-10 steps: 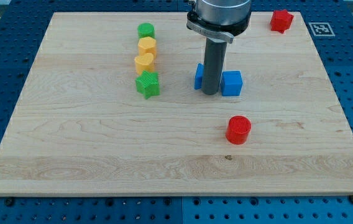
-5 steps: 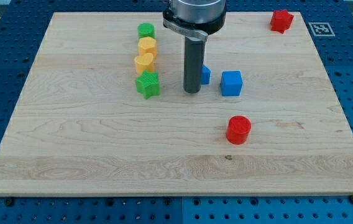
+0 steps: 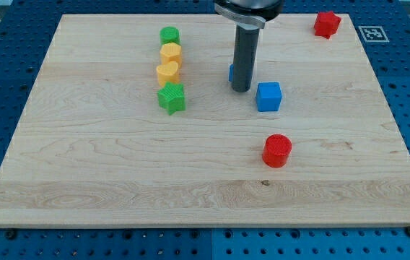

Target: Push the blue triangle towards top center

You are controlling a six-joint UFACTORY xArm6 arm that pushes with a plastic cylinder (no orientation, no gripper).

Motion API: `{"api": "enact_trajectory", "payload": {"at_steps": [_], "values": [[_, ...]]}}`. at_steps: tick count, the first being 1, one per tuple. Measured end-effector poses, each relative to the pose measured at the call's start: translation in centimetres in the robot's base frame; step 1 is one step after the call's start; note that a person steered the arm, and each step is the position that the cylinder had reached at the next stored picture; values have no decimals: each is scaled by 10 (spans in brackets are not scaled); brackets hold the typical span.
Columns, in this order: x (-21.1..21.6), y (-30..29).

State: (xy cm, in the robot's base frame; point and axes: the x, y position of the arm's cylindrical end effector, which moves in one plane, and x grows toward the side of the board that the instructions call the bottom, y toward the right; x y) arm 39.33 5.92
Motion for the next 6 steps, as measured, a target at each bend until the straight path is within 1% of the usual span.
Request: {"api": "enact_trajectory", "payload": {"at_steps": [2, 6], "values": [[-11, 0], [-50, 0]]}}
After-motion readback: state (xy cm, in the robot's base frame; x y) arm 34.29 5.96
